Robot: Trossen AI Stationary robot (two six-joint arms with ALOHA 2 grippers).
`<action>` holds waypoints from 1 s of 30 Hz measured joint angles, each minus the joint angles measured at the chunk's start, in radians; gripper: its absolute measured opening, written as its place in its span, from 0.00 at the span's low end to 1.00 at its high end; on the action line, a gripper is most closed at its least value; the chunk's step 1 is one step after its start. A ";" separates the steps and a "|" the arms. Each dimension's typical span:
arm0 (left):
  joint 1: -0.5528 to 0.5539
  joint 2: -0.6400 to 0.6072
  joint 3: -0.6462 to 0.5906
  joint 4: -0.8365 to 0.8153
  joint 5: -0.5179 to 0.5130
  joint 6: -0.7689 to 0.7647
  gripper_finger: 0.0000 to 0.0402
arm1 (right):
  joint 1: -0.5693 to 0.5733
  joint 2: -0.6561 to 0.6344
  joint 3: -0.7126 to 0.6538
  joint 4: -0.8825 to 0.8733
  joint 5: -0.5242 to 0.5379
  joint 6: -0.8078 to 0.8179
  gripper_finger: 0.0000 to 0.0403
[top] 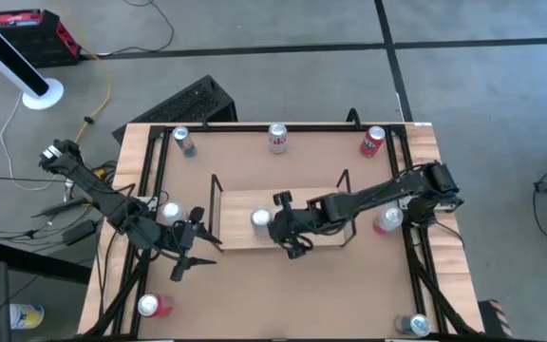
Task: Place canned beverage on shelf
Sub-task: Put the bottom silver soda can on the shelf
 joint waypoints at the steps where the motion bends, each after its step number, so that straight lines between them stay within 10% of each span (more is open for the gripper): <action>1: 0.000 0.000 0.000 0.000 0.000 0.000 0.57 | -0.009 0.000 0.000 0.002 0.024 0.000 0.06; 13: 0.000 0.000 0.000 -0.001 0.000 0.000 0.57 | -0.092 0.000 -0.001 -0.038 0.089 0.016 0.06; 30: 0.000 0.001 0.000 0.000 -0.010 -0.001 0.57 | 0.052 -0.001 -0.002 0.014 -0.076 -0.038 0.06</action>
